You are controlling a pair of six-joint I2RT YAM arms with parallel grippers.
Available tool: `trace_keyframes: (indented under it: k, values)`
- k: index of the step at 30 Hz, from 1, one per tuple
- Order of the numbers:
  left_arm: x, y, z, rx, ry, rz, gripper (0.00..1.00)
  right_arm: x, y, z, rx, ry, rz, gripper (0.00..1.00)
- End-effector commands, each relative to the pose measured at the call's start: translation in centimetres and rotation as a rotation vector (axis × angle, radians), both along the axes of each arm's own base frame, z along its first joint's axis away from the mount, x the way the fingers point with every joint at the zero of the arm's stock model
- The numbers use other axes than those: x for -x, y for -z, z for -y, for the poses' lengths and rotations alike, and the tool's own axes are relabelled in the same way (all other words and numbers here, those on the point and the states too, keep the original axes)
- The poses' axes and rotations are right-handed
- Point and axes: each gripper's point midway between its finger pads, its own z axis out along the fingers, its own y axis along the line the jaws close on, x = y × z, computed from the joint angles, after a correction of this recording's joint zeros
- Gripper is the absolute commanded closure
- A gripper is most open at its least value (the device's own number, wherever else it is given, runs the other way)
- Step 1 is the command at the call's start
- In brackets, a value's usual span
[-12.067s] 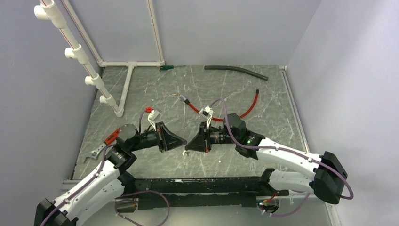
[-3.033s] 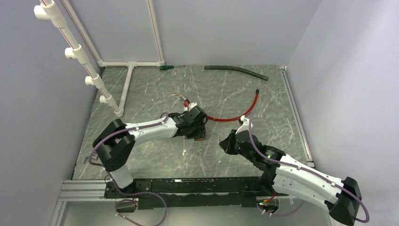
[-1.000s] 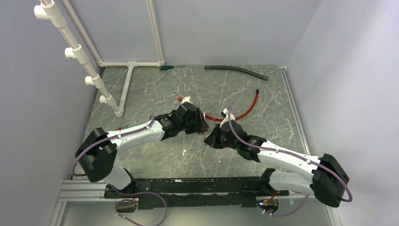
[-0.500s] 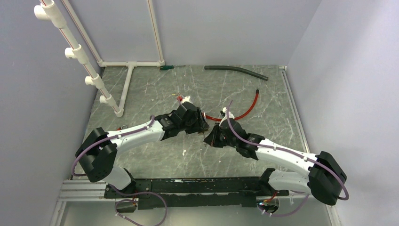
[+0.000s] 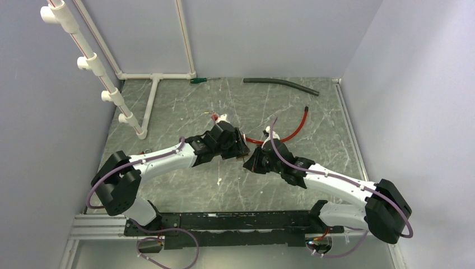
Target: Unlock with the key
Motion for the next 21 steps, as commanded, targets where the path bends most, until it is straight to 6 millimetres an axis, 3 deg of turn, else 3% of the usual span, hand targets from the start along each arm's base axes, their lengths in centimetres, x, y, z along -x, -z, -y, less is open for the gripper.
trace_keyframes:
  k: [1,12,21]
  values:
    - [-1.0,-3.5,2.4,0.129,0.022,0.063,1.0,-1.6,-2.5,-0.9,-0.039,0.003,0.068,1.0]
    - [-0.9,-3.7,2.5,0.124,0.019,0.076,1.0,-4.0,-4.3,-0.2,-0.041,0.064,0.11,1.0]
    - [-0.4,-4.6,2.5,0.15,0.031,0.134,1.0,-3.7,-4.8,-1.8,-0.124,-0.021,0.057,1.0]
